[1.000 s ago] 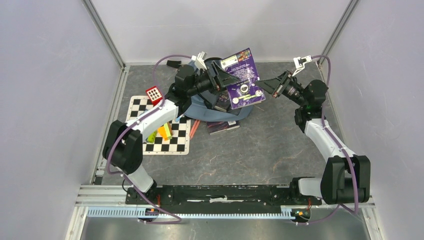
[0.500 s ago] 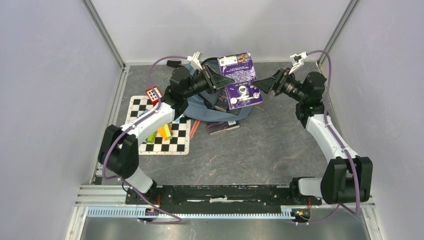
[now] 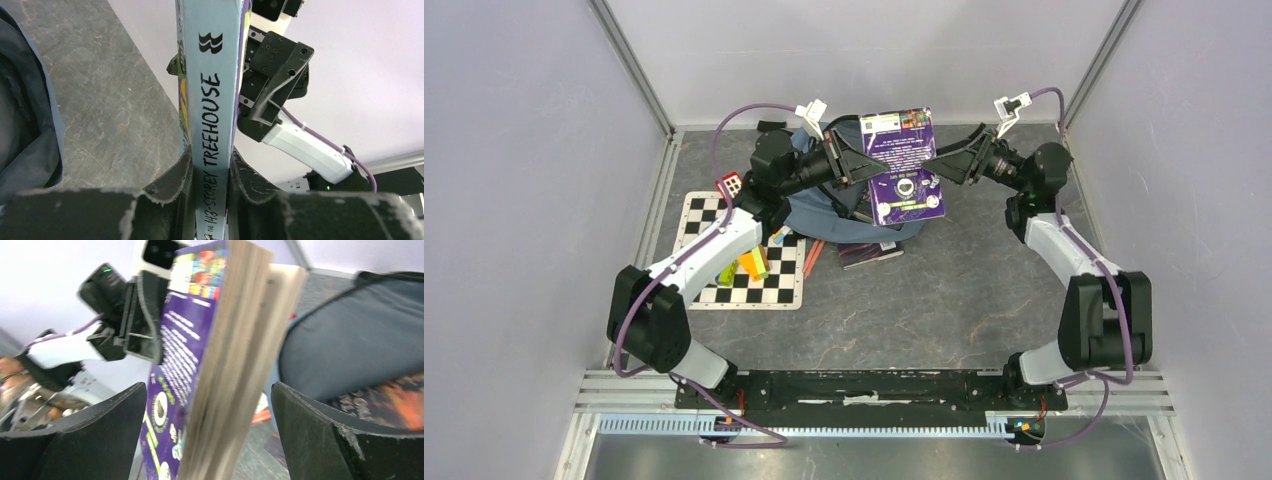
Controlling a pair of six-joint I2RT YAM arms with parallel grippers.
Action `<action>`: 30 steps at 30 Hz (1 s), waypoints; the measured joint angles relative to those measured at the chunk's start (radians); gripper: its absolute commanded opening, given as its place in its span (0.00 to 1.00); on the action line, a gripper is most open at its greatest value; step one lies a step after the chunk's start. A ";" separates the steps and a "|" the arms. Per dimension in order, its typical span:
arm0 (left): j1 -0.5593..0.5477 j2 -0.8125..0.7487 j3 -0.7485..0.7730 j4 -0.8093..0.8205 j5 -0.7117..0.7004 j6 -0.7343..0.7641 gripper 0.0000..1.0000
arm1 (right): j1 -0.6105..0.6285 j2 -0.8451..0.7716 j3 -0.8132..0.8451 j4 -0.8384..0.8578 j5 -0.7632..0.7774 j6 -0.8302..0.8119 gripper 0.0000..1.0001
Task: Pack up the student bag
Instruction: Pick up the book from the center of the board.
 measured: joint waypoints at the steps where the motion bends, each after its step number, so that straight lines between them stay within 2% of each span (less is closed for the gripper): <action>1: 0.000 0.000 0.001 -0.001 0.007 0.003 0.02 | 0.004 0.021 -0.013 0.119 -0.015 0.095 0.98; 2: 0.000 -0.001 0.003 -0.004 0.012 0.005 0.02 | 0.011 0.053 -0.027 0.273 -0.031 0.217 0.98; 4: -0.001 -0.003 0.014 -0.015 0.029 0.008 0.02 | 0.020 0.118 -0.035 0.467 -0.034 0.435 0.98; 6: -0.001 -0.010 0.030 -0.022 0.041 0.008 0.02 | 0.027 0.179 -0.034 0.572 -0.031 0.599 0.98; 8: -0.001 -0.018 0.039 -0.022 0.045 0.010 0.02 | 0.040 0.211 -0.037 0.612 -0.038 0.666 0.98; 10: -0.001 -0.031 0.046 -0.022 0.051 0.013 0.02 | 0.057 0.196 -0.041 0.608 -0.051 0.626 0.98; 15: -0.002 -0.054 0.050 -0.023 0.051 0.021 0.02 | 0.083 0.075 -0.017 0.450 -0.082 0.415 0.98; 21: -0.030 -0.048 0.105 -0.079 0.050 0.067 0.02 | 0.104 0.053 0.002 0.484 -0.087 0.413 0.97; 25: -0.055 -0.043 0.143 -0.098 0.049 0.103 0.02 | 0.116 0.055 0.002 0.496 -0.082 0.428 0.75; 28: -0.058 -0.043 0.152 -0.133 0.038 0.144 0.02 | 0.117 0.051 0.002 0.460 -0.079 0.398 0.48; 29: -0.058 -0.043 0.153 -0.148 0.029 0.156 0.02 | 0.117 0.047 0.002 0.431 -0.076 0.374 0.36; 30: -0.058 -0.043 0.153 -0.169 0.018 0.167 0.05 | 0.117 0.038 0.002 0.392 -0.076 0.348 0.27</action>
